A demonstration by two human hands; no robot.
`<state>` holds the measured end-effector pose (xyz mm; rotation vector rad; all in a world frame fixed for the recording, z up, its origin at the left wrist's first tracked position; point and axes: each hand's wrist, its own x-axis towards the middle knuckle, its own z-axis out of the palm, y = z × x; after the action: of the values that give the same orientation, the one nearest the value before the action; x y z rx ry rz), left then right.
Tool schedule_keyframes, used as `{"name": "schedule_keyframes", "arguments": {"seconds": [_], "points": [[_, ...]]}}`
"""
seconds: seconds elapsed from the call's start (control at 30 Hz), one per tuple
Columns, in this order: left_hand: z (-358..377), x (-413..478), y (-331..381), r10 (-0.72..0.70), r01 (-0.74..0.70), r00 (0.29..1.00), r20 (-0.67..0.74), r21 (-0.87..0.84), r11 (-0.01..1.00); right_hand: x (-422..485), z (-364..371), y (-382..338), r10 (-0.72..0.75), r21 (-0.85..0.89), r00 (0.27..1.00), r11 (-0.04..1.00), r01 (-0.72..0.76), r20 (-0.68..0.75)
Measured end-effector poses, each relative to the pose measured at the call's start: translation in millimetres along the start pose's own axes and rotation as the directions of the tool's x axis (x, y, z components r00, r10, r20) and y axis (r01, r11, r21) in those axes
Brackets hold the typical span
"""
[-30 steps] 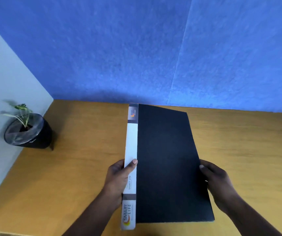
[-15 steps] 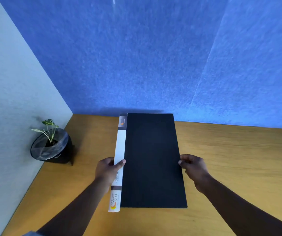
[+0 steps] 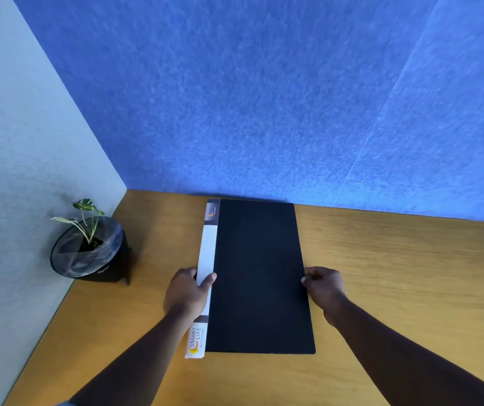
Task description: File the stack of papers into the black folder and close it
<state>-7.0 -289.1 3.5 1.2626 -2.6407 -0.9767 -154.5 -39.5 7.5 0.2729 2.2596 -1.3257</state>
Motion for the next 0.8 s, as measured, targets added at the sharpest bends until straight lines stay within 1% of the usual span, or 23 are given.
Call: {"name": "schedule_keyframes", "arguments": {"seconds": [0.13, 0.2, 0.27, 0.3, 0.37, 0.43, 0.5, 0.6, 0.7, 0.8], "points": [[1, -8, 0, 0.029, -0.018, 0.994, -0.108, 0.106, 0.994, -10, 1, 4, -0.073, -0.108, 0.997, 0.992, 0.068, -0.038], [3, -18, 1, 0.101, -0.071, 0.981, -0.165, 0.176, 0.982, -20, 2, 8, -0.142, -0.197, 0.989, 0.971, 0.132, -0.040], [8, -35, 3, 0.222, -0.175, 0.952, -0.210, 0.220, 0.960, -33, 4, 17, -0.238, -0.282, 0.971, 0.934, 0.219, -0.035], [11, -46, 3, 0.294, -0.241, 0.933, -0.207, 0.246, 0.939, -39, 4, 23, -0.303, -0.335, 0.952, 0.901, 0.274, -0.036], [23, -69, 2, 0.397, -0.339, 0.908, -0.135, 0.320, 0.885, -52, 8, 39, -0.434, -0.461, 0.901, 0.802, 0.379, -0.013], [34, -89, -2, 0.410, -0.369, 0.911, -0.040, 0.368, 0.854, -63, 12, 53, -0.497, -0.550, 0.867, 0.711, 0.437, 0.046], [42, -99, -10, 0.392, -0.368, 0.920, 0.015, 0.382, 0.848, -70, 18, 63, -0.490, -0.598, 0.865, 0.664, 0.449, 0.105], [43, -100, -18, 0.394, -0.376, 0.918, 0.038, 0.395, 0.838, -75, 25, 71, -0.474, -0.657, 0.862, 0.596, 0.463, 0.178], [36, -91, -19, 0.386, -0.373, 0.921, 0.053, 0.412, 0.832, -74, 29, 68, -0.467, -0.703, 0.860, 0.540, 0.462, 0.205], [31, -83, -22, 0.372, -0.371, 0.924, 0.087, 0.438, 0.819, -72, 34, 65, -0.440, -0.732, 0.872, 0.518, 0.442, 0.215]]}}
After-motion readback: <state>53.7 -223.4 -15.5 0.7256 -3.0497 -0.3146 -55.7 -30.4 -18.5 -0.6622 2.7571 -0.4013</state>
